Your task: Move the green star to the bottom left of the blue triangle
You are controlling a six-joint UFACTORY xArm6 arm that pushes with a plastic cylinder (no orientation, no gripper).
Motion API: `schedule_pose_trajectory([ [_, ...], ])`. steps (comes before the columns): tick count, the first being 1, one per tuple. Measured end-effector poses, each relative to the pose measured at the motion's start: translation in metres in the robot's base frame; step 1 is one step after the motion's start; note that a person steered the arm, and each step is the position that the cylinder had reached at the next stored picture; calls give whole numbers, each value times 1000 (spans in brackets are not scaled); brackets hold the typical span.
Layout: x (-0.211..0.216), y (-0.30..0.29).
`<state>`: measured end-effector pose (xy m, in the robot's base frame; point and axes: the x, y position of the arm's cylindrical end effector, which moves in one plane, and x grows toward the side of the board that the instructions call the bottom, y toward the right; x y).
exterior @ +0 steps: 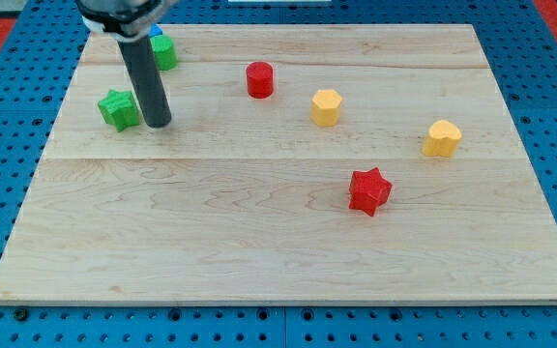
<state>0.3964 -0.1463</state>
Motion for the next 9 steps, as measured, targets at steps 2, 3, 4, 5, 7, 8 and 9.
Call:
schedule_pose_trajectory([
  [2, 7, -94],
  [3, -13, -63],
  [4, -22, -2],
  [5, -39, -4],
  [7, -63, -20],
  [8, -107, 68],
  [9, -112, 140],
])
